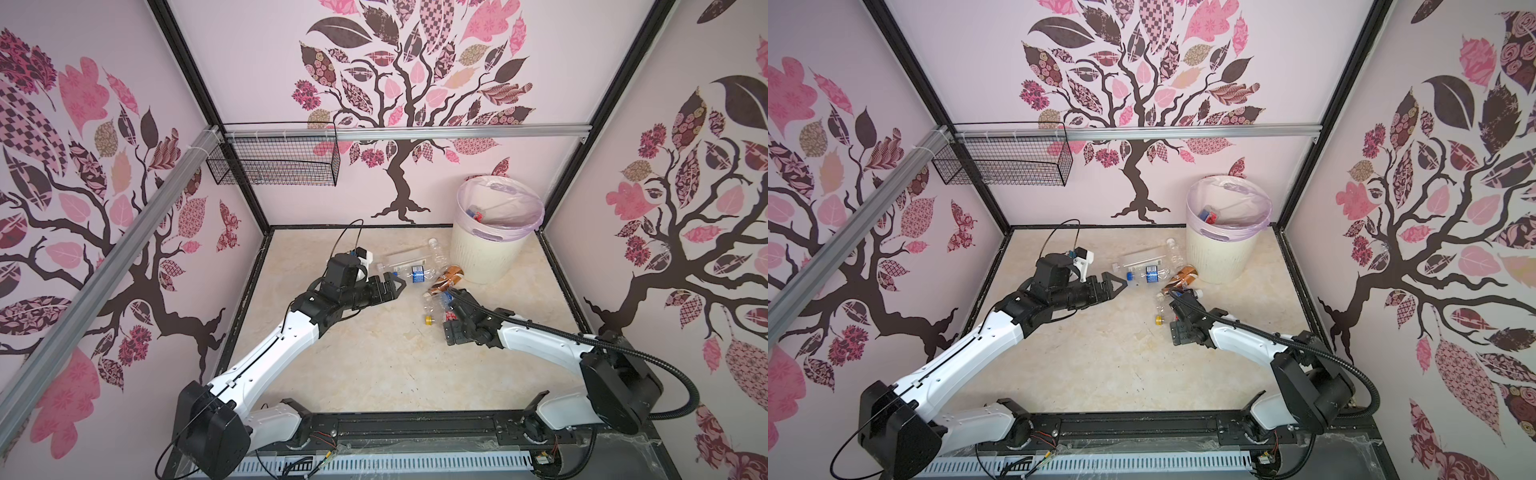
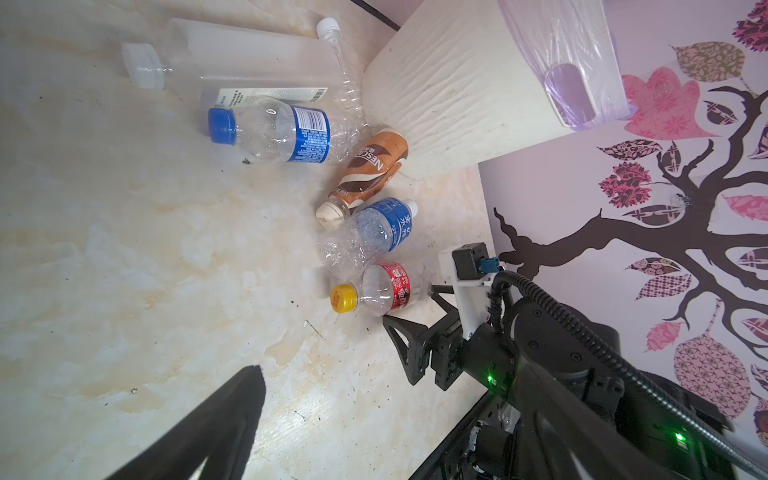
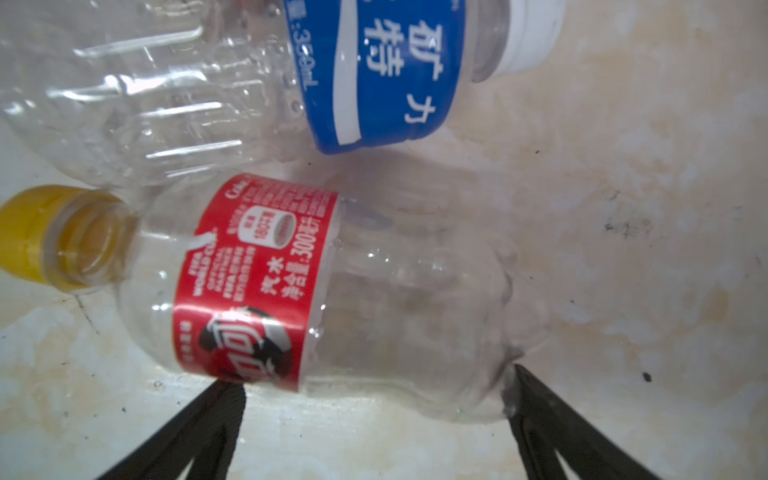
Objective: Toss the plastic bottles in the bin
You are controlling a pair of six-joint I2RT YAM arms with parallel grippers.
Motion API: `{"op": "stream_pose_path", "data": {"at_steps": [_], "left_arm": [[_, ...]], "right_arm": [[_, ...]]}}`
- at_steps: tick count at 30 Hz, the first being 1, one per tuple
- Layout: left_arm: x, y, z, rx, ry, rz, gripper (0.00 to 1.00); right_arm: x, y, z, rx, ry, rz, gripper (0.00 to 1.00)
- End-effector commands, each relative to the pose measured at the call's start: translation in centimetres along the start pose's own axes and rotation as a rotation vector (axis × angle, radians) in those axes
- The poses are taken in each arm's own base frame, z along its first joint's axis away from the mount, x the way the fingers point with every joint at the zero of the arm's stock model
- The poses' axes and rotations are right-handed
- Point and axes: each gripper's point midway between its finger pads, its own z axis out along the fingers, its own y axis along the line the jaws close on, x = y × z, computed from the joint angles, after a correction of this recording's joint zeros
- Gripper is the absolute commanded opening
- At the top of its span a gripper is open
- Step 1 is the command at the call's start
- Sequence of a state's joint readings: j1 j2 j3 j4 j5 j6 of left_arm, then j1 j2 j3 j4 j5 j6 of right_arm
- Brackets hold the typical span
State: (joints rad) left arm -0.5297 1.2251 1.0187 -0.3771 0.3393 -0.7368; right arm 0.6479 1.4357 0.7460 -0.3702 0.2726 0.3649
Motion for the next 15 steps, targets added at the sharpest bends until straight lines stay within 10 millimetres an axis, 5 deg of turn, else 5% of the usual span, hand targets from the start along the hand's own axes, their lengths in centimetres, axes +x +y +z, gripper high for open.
{"op": "stream_pose_path", "data": {"at_steps": [1,15], "left_arm": [[0.4,0.7,-0.3,0.001,0.003,-0.006,0.98],[-1.0,4.0,-2.0,-0.033,-0.033,-0.096,0.98]], "right_arm": [[-2.2,1.8,-0.1,-0.056,-0.036,0.024,0.99],[-5.6,7.6,1.5,-0.137,-0.034,-0.019,0.99]]}}
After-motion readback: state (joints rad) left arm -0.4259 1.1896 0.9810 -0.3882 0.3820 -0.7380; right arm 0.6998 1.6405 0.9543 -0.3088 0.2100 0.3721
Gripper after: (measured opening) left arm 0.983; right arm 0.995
